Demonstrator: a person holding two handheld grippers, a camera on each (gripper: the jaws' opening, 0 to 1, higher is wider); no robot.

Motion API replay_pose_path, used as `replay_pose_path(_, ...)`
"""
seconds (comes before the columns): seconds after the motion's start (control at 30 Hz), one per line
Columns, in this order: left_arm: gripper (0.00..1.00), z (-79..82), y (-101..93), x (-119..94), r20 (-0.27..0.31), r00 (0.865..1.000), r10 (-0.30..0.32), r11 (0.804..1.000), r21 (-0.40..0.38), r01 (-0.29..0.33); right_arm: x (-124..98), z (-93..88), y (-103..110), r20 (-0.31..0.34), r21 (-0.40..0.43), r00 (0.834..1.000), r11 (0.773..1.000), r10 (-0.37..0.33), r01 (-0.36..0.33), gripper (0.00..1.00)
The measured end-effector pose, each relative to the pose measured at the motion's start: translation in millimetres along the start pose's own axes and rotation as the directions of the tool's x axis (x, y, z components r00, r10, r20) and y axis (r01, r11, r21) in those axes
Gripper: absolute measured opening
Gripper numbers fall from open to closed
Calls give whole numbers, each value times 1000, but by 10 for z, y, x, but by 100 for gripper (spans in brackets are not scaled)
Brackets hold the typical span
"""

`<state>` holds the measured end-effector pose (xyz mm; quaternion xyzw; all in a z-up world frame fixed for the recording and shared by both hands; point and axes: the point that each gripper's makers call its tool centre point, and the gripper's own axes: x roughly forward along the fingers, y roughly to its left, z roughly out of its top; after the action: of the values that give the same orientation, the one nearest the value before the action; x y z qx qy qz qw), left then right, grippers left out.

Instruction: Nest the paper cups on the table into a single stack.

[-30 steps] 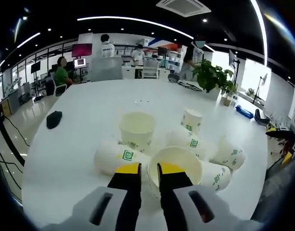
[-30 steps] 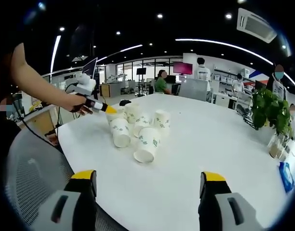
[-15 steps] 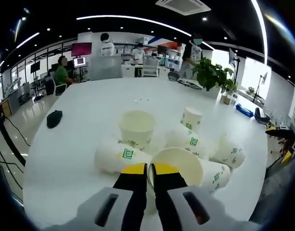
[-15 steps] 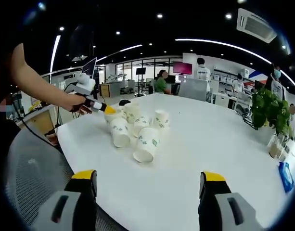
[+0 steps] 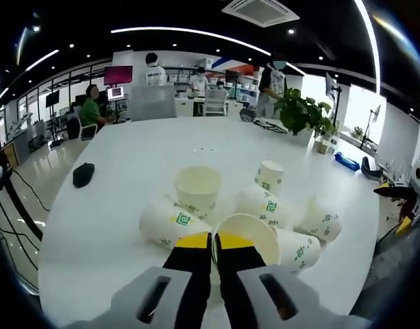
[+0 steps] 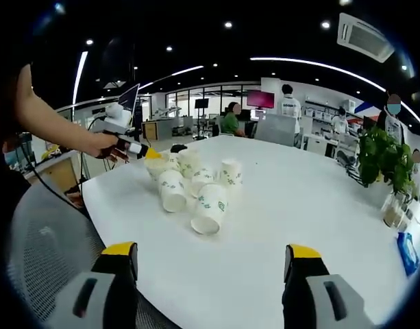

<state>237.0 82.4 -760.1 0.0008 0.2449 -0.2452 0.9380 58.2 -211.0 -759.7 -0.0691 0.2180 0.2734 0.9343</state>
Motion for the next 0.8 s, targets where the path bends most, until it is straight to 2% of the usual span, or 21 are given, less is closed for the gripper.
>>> replay_pose_path(0.27, 0, 23, -59, -110, 16, 1000, -12, 1000, -9, 12, 1, 17, 21, 3, -9, 1000, 1000, 7, -7, 90)
replay_pose_path(0.47, 0, 108, -110, -194, 29, 999, -30, 999, -16, 30, 2, 21, 24, 6, -11, 1000, 1000, 12, -11, 90)
replay_pose_path(0.6, 0, 205, -227, -284, 36, 998, -47, 999, -13, 48, 0, 28, 31, 8, -12, 1000, 1000, 14, -14, 90)
replay_pose_path(0.8, 0, 253, -370, -351, 49, 996, -72, 997, -3, 72, -2, 37, 45, 9, -14, 1000, 1000, 17, -17, 90)
